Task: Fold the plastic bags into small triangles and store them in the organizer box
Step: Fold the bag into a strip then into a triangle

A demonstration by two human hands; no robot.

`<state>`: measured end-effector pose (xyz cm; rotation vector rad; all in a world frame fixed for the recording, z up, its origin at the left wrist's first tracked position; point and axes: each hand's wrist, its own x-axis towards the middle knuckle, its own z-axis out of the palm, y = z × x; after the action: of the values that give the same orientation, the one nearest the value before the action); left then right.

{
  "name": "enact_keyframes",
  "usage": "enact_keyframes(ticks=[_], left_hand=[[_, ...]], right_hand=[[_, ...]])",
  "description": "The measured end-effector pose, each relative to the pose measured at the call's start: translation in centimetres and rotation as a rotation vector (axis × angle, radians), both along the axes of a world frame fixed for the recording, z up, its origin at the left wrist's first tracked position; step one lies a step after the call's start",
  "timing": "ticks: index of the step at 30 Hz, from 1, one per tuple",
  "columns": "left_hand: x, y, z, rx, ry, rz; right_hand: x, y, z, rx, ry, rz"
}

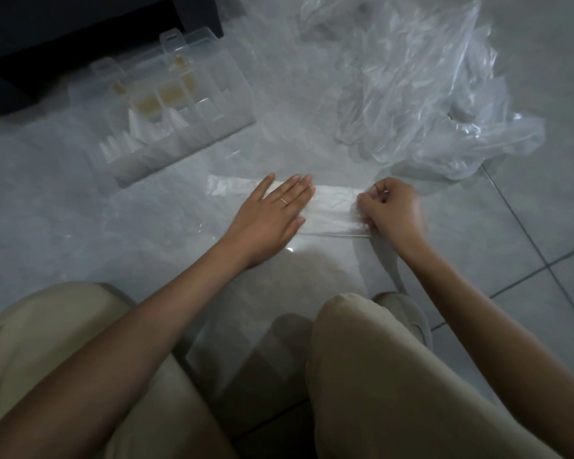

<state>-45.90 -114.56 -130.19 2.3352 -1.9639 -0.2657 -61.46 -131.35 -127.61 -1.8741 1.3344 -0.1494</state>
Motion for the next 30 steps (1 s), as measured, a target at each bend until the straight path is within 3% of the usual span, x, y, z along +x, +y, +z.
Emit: enact_keyframes(ticks=[6, 10, 14, 20, 24, 27, 30], left_hand=[[0.2, 0.5, -0.7, -0.011, -0.036, 0.005], [0.1, 0.6, -1.0, -0.046, -0.055, 0.002], [0.1, 0.6, -0.9, -0.054, -0.059, 0.006], [0.2, 0.7, -0.9, -0.038, -0.049, 0.002], [0.2, 0.8, -0.9, -0.033, -0.047, -0.003], [0.2, 0.8, -0.8, -0.04, -0.035, -0.006], [0.1, 0.7, -0.9, -0.038, -0.027, -0.002]], right_hand=[[-0.5, -0.1, -0.1, -0.032, 0.009, 0.024], [-1.6, 0.2, 0.1, 0.187, -0.178, -0.103], [-3.1, 1.0, 0.4, 0.243, -0.267, -0.021], [-3.4, 1.0, 0.3, -0.019, -0.237, 0.181], [-3.1, 0.8, 1.1, -0.153, -0.046, 0.266], [-1.4, 2.0, 2.2, -0.402, -0.042, 0.284], [1.5, 4.8, 1.5, -0.622, 0.002, 0.571]])
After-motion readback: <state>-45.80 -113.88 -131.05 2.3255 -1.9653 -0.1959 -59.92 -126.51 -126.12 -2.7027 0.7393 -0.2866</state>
